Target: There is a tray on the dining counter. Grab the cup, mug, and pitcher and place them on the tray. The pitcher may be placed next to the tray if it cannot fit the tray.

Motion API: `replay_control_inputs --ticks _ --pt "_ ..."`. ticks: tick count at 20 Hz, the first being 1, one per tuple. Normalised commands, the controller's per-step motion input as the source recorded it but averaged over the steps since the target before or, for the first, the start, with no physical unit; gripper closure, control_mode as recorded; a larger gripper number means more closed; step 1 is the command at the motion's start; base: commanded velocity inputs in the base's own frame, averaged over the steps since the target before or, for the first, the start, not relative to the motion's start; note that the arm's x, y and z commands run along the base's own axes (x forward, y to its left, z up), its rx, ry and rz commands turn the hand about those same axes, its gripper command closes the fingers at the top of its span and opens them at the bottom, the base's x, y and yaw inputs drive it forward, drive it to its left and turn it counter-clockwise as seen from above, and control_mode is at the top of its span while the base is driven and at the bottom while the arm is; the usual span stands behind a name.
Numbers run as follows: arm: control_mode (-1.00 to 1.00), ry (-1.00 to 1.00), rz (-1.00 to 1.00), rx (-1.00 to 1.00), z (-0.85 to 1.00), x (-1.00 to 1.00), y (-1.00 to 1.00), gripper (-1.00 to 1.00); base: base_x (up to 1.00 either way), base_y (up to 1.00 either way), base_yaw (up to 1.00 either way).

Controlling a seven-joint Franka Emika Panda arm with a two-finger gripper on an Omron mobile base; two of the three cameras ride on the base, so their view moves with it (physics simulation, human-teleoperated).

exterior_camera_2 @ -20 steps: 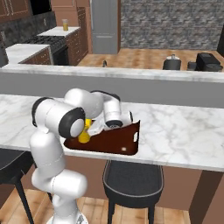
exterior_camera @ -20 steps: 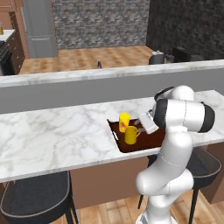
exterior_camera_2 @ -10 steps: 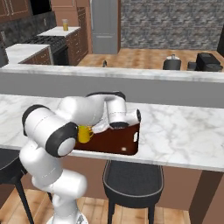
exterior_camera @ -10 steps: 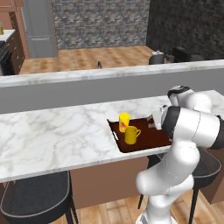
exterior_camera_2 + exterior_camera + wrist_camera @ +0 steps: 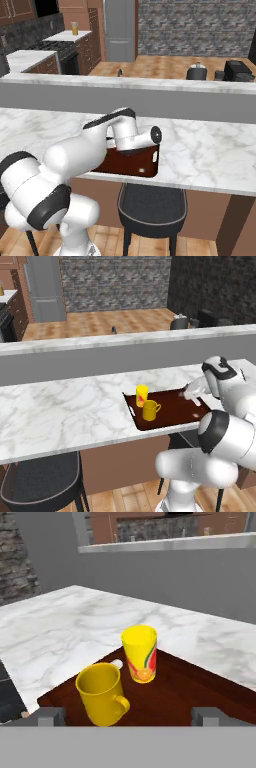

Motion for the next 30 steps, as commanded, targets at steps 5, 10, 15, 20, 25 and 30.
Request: replay_control_inputs --ticks 5,10,15,20,25,30 --pt "-1.00 0.01 -0.47 -0.17 0.44 -0.03 -0.20 -1.00 0.00 0.00 0.00" --pt "-1.00 0.01 -0.47 -0.17 0.51 -0.07 -0.11 -1.00 0.00 0.00 0.00" --pt "-1.00 0.00 -0.42 -0.19 0.46 -0.33 -0.02 -1.00 0.00 0.00 0.00" --pt "-1.00 0.00 -0.32 -0.18 0.50 -0.50 0.00 -1.00 0.00 0.00 0.00" --pt "-1.00 -0.10 -0.10 -0.11 0.59 -0.59 0.00 -1.00 0.00 0.00 0.00" --pt "-1.00 -0.01 0.05 0.01 0.47 -0.69 0.00 -1.00 0.00 0.00 0.00"
